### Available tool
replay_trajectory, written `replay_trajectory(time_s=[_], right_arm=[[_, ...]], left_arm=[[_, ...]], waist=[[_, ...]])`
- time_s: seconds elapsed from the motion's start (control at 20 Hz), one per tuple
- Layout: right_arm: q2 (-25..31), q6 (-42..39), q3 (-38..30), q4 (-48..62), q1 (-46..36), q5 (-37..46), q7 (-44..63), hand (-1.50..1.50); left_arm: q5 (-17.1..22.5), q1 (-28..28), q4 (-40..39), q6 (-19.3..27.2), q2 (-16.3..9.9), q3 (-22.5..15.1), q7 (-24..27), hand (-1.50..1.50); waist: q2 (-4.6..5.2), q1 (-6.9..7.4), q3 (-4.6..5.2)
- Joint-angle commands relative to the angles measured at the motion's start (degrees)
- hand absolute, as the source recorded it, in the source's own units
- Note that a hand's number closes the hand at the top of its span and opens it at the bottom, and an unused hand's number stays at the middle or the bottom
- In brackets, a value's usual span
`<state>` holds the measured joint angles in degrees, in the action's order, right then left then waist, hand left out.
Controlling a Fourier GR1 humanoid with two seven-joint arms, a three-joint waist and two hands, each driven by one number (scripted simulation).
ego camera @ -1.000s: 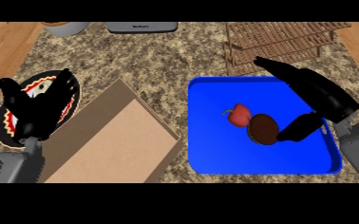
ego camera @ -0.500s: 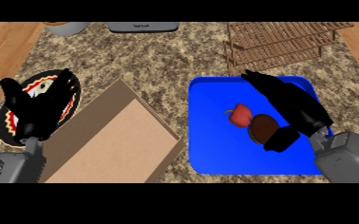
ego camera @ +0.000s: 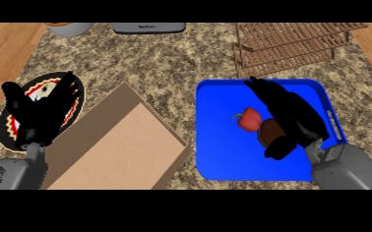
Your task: Pick the bell pepper from the tray and place it in the tiered shelf
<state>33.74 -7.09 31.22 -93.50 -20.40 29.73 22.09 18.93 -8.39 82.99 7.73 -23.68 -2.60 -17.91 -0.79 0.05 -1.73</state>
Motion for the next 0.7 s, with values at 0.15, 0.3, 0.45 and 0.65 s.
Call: replay_trajectory(time_s=[0.15,0.3,0.45,0.65], right_arm=[[-3.96,2.45,0.91,4.84,-0.75,4.14,0.80,-1.50],[-5.40,3.69,2.49,4.72,-0.61,7.87,3.25,-1.50],[-4.66,5.39,0.08,8.22,-1.13,7.72,0.05,-1.50],[-5.53,10.09,1.47,12.61,1.65,10.92,-4.15,-1.50]], left_arm=[[-0.25,6.70,-4.51,-2.08,2.92,-2.35,2.29,0.00],[-0.52,5.10,-4.19,-0.56,3.58,-2.48,0.75,0.00],[-0.96,6.19,-3.89,0.26,5.02,-3.55,1.33,0.00],[-1.37,4.10,-2.72,2.15,5.57,-4.43,-0.81,0.00]], waist=[[1.12,1.01,1.78],[0.94,0.47,1.78],[1.02,0.50,1.75],[1.05,0.24,1.67]])
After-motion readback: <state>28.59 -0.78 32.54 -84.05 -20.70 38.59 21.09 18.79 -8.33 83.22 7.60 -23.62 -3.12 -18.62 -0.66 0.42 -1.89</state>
